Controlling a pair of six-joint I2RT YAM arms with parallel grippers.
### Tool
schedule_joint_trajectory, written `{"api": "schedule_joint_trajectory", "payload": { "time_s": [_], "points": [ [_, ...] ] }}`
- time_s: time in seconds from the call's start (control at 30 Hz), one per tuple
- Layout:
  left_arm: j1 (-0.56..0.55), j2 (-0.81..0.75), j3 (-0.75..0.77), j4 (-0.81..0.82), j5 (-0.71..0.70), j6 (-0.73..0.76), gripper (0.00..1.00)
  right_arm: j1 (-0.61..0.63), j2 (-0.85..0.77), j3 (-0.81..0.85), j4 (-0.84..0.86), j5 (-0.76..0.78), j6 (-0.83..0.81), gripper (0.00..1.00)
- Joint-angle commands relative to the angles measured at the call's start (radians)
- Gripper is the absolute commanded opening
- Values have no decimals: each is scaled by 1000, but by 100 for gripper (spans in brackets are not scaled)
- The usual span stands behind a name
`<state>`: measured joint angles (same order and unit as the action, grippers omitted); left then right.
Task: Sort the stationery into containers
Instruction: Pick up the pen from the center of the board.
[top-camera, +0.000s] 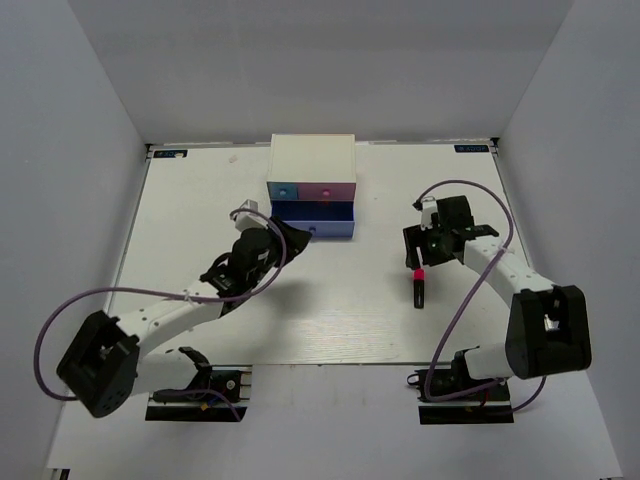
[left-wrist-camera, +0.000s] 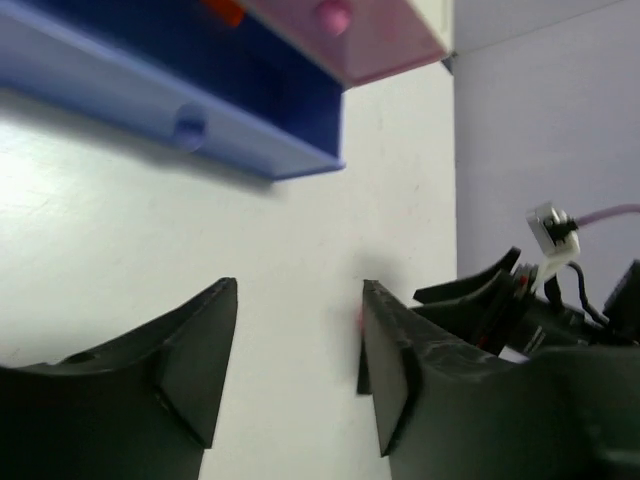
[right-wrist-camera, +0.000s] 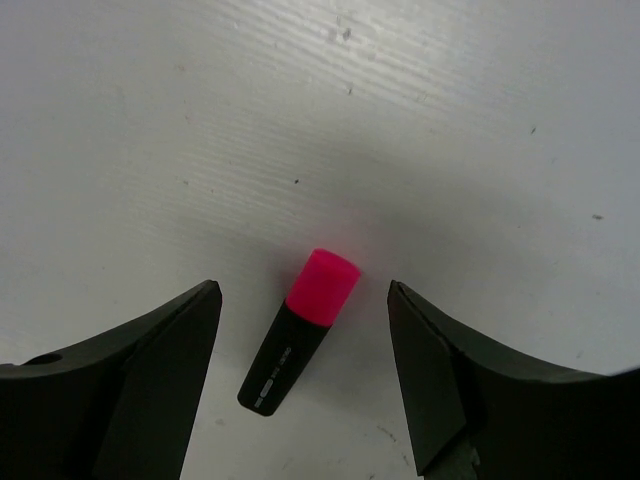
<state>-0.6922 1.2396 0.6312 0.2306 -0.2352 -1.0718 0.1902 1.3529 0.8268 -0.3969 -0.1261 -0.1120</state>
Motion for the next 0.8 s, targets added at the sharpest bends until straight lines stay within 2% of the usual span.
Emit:
{"api": "schedule_joint_trajectory", "payload": {
  "time_s": [0.0,0.03,0.13,0.4,0.57,0.63,0.77],
  "points": [
    [-1,-133,-74,-129,-9,56,64,0,67,54,-141,8,11,74],
    [-1,-159,-85,-154,-18,56,70,2,75,60,-152,17,14,74],
    [-10,-256,-126,-223,-55,56,77,3,97,57,-183,25,21,74],
    [-10,-371,-199,-281,-87,38,77,11,178,81,-227,69,48,75],
    [-10,-390,-208,-300,-105,38,77,40,229,89,-204,120,46,68],
    [-10,-401,-208,-312,-114,38,77,51,250,87,-195,150,48,61],
    [-10,-428,-219,-333,-115,38,77,58,229,75,-181,163,40,38]
  ]
}}
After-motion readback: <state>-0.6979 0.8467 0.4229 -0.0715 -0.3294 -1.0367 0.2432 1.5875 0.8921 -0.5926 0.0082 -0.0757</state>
